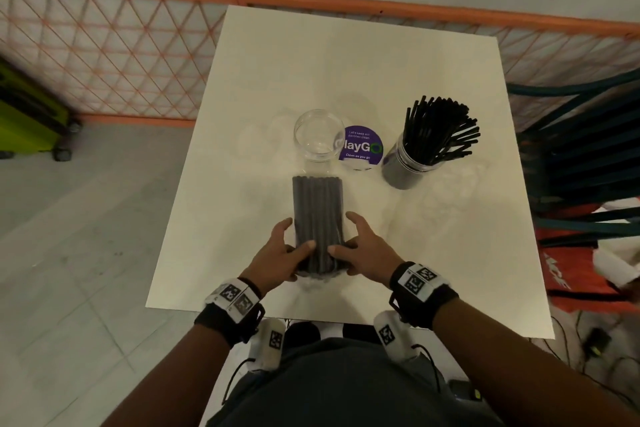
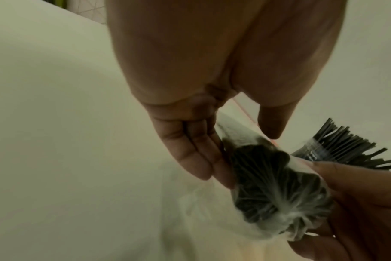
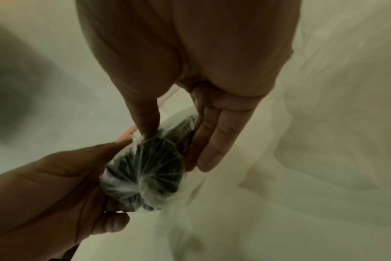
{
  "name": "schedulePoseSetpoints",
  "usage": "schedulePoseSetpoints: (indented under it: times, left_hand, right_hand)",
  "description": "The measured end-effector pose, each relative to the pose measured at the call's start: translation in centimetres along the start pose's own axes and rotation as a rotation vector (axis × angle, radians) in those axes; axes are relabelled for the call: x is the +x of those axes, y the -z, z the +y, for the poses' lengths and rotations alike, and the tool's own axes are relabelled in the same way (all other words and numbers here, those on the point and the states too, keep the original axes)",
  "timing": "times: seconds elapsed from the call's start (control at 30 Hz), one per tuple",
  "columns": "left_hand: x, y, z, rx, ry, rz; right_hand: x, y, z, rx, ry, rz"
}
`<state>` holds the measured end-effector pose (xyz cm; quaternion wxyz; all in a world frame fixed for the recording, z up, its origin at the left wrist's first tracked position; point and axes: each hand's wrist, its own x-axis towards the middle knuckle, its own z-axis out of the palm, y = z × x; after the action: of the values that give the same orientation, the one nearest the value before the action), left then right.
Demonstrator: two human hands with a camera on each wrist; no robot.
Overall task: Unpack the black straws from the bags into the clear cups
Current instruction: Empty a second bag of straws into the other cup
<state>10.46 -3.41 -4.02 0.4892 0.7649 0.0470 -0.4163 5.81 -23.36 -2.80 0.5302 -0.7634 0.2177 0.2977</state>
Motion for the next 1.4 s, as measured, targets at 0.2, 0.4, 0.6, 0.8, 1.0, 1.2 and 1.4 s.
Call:
schedulePoseSetpoints:
  times: [0.2, 0.4, 0.6, 0.8, 1.0, 1.2, 1.4]
  left_hand:
    - [-0.1, -0.6, 0.6, -0.084, 0.126, -0.1]
    - [-1.6, -0.9, 1.6, -0.274, 0.086, -0.081]
    - [-4.7, 1.2, 4.5, -0.453, -0.028, -0.058]
    - [-5.7, 1.5, 7.7, -0.508, -0.132, -0.02]
    - [-5.8, 1.1, 9.3, -0.68, -0.087, 0.024]
    - [-5.9, 0.5, 9.0, -0.418, -0.158, -0.005]
    - [-6.6, 1.1, 9.2, -0.199, -0.168, 0.107]
  right_hand:
    - [-0.1, 0.9, -0.7, 0.079, -0.119, -0.126]
    - [-0.8, 0.0, -2.1, 0.288, -0.128, -0.138]
    - [-3.5, 2.2, -5.3, 0.413, -0.005, -0.094]
    - [-5.9, 3.6, -7.1, -0.138, 0.368, 0.027]
    - [-7.5, 3.6, -8.3, -0.787, 0.661, 0.178]
    - [-6.8, 3.0, -10.0, -0.782, 0.774, 0.312]
    - [-7.1, 6.2, -13.4, -0.43, 0.813, 0.511]
